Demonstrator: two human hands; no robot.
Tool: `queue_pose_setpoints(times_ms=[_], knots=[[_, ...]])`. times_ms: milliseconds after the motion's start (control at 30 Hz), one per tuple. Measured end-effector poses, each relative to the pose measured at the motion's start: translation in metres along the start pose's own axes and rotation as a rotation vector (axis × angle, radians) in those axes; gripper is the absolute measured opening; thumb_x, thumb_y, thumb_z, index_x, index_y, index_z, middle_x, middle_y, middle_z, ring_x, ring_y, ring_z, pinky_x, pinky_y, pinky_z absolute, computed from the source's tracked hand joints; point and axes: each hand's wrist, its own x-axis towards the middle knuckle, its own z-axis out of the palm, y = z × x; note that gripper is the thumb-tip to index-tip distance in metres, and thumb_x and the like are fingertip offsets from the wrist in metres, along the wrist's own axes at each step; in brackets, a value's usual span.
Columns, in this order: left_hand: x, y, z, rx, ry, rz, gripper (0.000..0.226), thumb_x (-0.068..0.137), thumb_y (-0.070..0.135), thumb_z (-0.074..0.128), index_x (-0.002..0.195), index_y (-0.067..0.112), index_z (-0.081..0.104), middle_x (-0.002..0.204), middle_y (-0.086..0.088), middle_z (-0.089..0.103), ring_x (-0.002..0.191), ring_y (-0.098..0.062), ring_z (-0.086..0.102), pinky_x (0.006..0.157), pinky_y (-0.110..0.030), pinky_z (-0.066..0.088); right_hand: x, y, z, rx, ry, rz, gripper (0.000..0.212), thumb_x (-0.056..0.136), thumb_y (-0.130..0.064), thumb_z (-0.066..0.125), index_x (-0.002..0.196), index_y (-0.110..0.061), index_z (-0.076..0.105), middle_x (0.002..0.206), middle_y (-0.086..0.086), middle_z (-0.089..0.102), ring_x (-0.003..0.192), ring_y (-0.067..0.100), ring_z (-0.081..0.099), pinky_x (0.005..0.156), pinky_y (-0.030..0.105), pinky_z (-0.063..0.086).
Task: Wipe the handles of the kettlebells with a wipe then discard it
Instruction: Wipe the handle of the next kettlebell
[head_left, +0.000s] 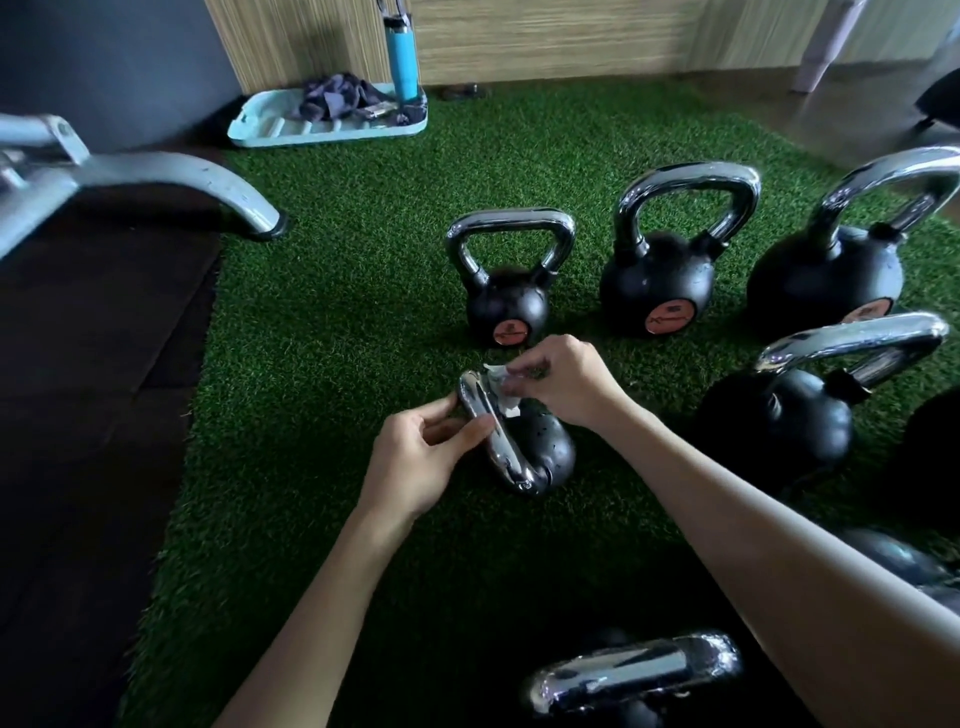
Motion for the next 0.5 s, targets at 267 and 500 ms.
queue_pose_setpoints(times_ms=[267, 500], knots=[[-0.009, -0.013, -0.020, -0.070, -0.015, -0.064, 0.058, 0.079, 0.039, 0.078, 0.133, 0.024, 0.065, 0.098, 0.012, 0.079, 0.065, 0.013, 0.059, 0.059, -0.006, 0.044, 0.000, 0.003, 0.021, 0.025, -0.031, -0.113, 0.029, 0.079, -0.023, 0.085, 0.106, -0.019, 0.076, 0.084, -0.009, 0.074, 0.069, -0.007, 0.060, 0.071, 0.016, 0.045], [-0.009, -0.013, -0.013, -0.131, 0.065, -0.001, 0.039, 0.071, 0.033, 0.084, 0.109, 0.036, 0.074, 0.105, 0.014, 0.077, 0.106, 0.000, 0.070, 0.101, -0.027, 0.050, 0.002, -0.017, 0.022, 0.066, 0.012, -0.079, 0.020, 0.085, -0.025, 0.079, 0.105, -0.020, 0.081, 0.083, -0.011, 0.075, 0.062, -0.010, 0.055, 0.060, 0.003, 0.037]])
